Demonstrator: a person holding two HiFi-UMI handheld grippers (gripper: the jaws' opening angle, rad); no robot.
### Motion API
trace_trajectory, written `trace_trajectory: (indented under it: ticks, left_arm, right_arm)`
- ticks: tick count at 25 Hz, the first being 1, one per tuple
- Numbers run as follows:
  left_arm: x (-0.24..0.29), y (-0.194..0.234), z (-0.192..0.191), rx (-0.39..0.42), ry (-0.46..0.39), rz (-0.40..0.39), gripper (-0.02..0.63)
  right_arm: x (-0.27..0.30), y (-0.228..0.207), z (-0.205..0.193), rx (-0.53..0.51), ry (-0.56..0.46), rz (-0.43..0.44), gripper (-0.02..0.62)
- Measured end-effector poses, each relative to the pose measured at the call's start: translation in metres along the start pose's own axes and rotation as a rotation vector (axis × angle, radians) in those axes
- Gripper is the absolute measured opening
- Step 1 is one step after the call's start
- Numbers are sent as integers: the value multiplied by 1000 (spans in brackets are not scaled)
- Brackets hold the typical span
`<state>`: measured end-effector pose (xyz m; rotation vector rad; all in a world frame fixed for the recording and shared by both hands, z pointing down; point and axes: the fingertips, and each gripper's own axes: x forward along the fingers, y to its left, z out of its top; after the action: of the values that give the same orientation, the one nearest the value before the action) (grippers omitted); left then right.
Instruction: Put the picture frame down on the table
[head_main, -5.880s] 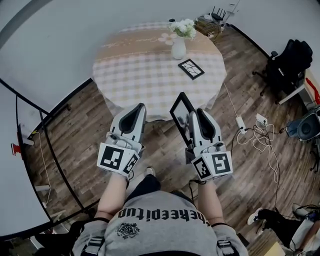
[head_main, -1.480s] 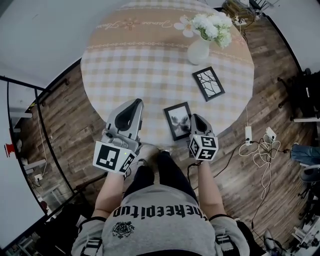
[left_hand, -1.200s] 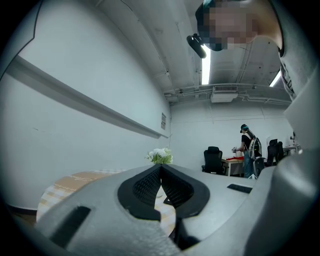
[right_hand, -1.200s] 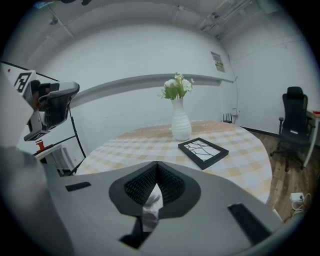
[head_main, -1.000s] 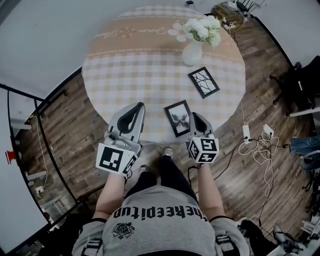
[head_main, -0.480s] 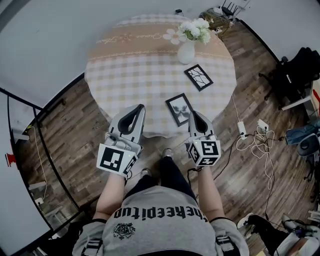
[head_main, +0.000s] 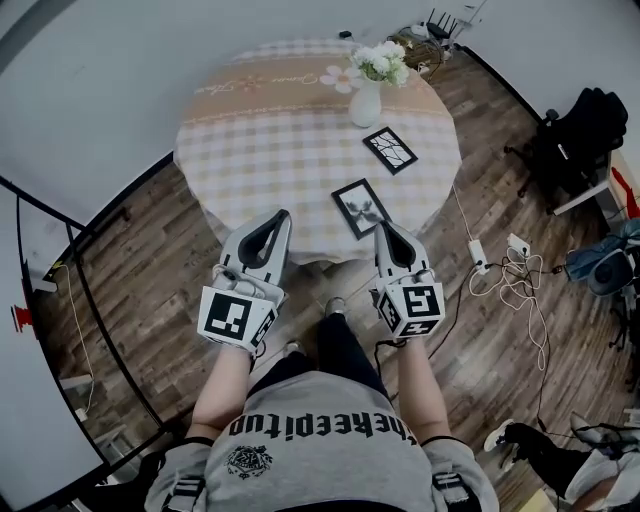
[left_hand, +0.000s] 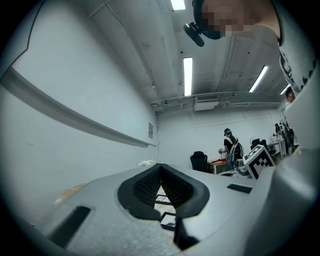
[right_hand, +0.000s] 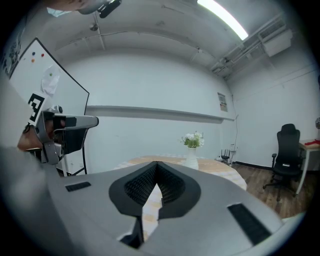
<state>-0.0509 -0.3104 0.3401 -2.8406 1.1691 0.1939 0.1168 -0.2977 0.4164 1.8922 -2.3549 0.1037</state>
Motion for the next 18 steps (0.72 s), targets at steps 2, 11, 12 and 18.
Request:
trace_trajectory:
  ticks: [2, 11, 12, 18]
  left_arm:
    - [-8, -3, 3, 6, -5, -6, 15]
    - [-41, -14, 16, 8, -37, -39, 15]
    - [-44, -15, 17, 11, -38, -40, 15]
    - [-54, -18, 23, 10, -54, -37, 15]
  right_arm:
    - [-8, 8, 7, -6, -12, 4, 6]
    - [-38, 42, 27, -10, -63, 6, 6]
    - [-40, 44, 30, -5, -71, 5, 6]
    - [-51, 54, 43, -15, -104, 9, 6]
